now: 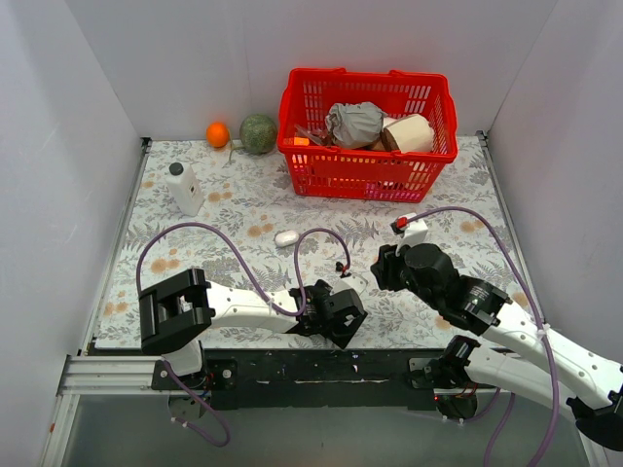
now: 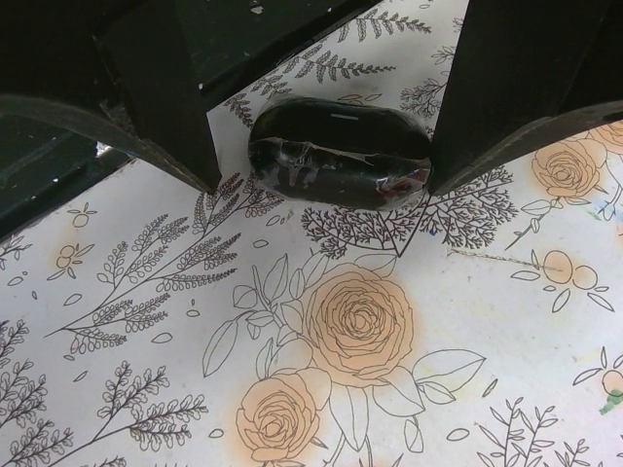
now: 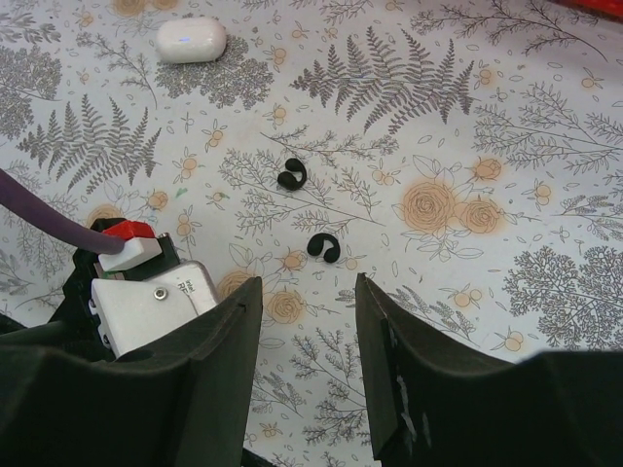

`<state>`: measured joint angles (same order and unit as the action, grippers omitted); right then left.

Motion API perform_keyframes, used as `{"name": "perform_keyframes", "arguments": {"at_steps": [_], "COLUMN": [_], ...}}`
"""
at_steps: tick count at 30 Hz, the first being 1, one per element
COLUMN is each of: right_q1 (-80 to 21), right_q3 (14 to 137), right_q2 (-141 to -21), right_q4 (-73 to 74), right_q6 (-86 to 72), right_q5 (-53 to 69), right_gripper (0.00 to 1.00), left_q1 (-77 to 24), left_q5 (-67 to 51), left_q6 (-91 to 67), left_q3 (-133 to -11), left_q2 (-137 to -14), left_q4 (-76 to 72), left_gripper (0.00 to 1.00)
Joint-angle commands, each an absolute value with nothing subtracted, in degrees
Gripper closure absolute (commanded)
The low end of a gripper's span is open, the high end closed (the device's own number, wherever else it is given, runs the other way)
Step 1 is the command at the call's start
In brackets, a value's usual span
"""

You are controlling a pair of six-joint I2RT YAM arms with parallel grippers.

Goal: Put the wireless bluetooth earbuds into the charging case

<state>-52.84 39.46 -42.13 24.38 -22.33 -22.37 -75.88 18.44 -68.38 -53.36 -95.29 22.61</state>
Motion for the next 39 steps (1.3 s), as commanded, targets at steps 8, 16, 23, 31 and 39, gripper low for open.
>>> {"name": "perform_keyframes", "arguments": {"at_steps": [8, 16, 23, 31, 39], "right_q1": [-52.65, -52.65, -52.65, -52.12, -51.77], "right_q3": [38.23, 38.32, 39.37, 46.83, 52.46], "right_q2": [-40.52, -40.43, -41.04, -46.56, -50.62], "right_q4": [24.7, 24.7, 24.43, 26.98, 21.35], "right_q6": [-22.59, -22.59, -22.76, -27.86, -22.51], "right_q5": [-23.64, -23.73, -23.55, -22.5, -7.23], "right_gripper": [0.5, 0.5, 0.5, 0.49, 0.47], "left_q1": [-76.46, -76.46, -76.46, -76.46, -76.46], "left_q5": [19.42, 19.25, 21.61, 31.8, 27.52], "left_q6": [-67.68, -68.03, -69.25, -69.26, -47.4], "left_q3": [-52.03, -50.89, -49.4, -44.13, -21.92], "left_q2": [-95.54, -93.87, -91.59, -76.04, -50.21], "left_q4": [28.65, 29.44, 27.43, 15.39, -25.66], "left_gripper": [0.12, 0.35, 0.77, 1.0, 1.0]}}
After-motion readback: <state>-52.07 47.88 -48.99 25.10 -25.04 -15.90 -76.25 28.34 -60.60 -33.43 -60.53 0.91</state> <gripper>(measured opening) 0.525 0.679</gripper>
